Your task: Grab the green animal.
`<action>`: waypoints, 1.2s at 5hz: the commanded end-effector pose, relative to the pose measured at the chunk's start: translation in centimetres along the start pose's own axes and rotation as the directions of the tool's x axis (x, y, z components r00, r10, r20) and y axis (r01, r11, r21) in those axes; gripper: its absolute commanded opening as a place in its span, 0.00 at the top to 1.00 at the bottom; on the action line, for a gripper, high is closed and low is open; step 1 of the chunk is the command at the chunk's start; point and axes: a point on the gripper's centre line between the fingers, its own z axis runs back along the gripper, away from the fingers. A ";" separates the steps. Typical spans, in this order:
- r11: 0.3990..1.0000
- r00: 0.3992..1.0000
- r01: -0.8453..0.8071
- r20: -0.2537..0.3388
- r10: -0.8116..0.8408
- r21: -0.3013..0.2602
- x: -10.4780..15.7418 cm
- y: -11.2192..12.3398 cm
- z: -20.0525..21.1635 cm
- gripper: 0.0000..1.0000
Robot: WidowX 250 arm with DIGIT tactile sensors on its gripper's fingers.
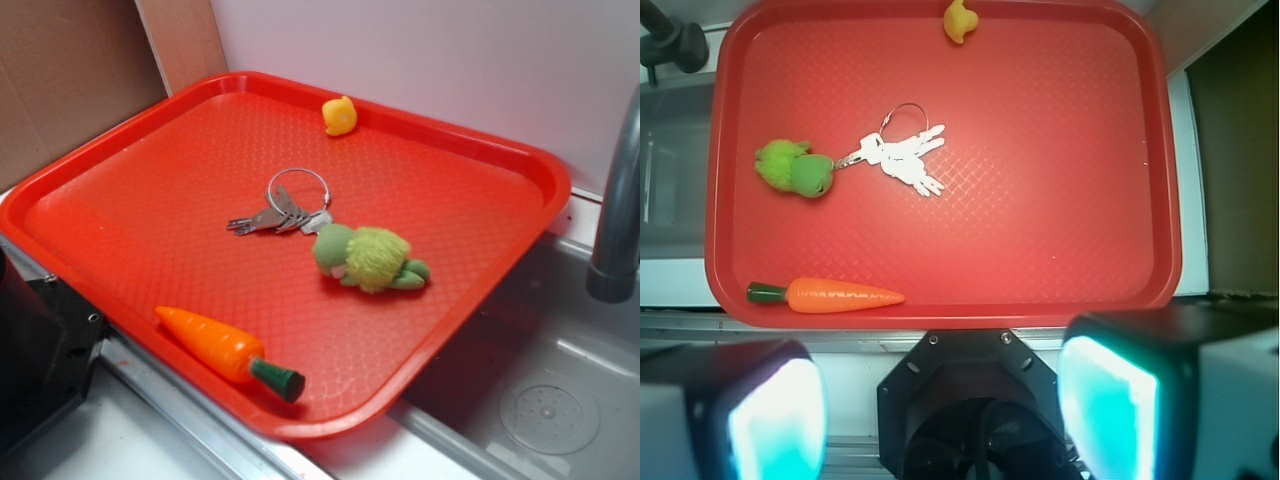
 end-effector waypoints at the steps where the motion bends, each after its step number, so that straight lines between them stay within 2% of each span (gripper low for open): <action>1: 1.000 1.000 0.000 0.000 0.000 0.000 0.0 0.0 0.0 0.00; 2: 0.993 0.992 0.118 0.034 -0.117 -0.014 0.7 -0.8 -0.6 0.00; 3: 0.968 0.964 0.249 0.104 -0.245 -0.033 1.6 -1.9 -1.8 0.00; 4: 0.876 0.872 0.471 0.201 -0.445 -0.102 5.0 -5.0 -4.8 0.00; 5: 0.831 0.819 0.551 0.236 -0.523 -0.073 6.6 -7.1 -7.0 0.00; 6: 0.759 0.750 0.647 0.246 -0.613 -0.081 8.2 -9.5 -9.3 0.00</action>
